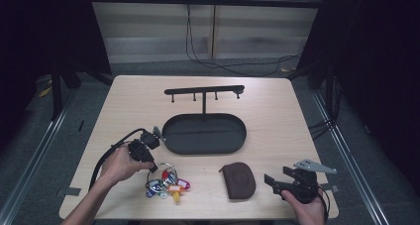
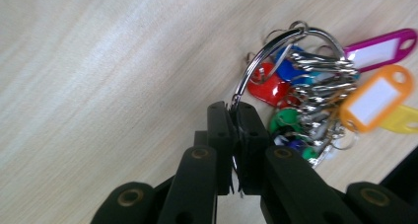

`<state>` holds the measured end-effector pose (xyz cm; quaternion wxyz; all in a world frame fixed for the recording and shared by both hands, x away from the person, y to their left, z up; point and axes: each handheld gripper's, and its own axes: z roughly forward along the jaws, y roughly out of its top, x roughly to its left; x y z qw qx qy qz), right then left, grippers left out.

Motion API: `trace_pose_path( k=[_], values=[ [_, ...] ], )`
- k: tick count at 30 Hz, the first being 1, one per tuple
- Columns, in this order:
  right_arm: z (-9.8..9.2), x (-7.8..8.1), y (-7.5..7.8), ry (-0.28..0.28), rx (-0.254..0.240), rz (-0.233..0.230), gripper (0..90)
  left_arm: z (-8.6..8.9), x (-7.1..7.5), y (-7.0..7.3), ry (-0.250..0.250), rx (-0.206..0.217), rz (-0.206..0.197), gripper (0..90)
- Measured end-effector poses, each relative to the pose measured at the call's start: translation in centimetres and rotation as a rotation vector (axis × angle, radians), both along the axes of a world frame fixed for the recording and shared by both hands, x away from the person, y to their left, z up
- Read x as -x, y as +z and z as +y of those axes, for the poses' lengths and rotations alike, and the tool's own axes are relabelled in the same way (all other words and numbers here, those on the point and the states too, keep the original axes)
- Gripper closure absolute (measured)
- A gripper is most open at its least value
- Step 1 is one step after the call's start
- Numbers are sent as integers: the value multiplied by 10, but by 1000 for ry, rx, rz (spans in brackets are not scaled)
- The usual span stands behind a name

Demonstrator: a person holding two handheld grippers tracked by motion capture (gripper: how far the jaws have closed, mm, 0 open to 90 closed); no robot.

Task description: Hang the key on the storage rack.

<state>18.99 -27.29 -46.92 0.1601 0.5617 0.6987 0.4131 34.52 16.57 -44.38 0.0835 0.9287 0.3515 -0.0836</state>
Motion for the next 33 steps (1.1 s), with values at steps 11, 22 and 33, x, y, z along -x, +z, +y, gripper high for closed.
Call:
trace_pose_path(
  k=[11, 22, 33],
  values=[
    [0, 0, -1, 6, 1, 5, 171, -2, 4, 18, -32, 41, 5, 874],
    [1, -1, -1, 8, -1, 13, 170, -8, 11, 45, -93, 78, -13, 879],
    [1, -1, -1, 9, -2, 14, 166, -11, 14, 63, -148, 89, -20, 880]
  ],
)
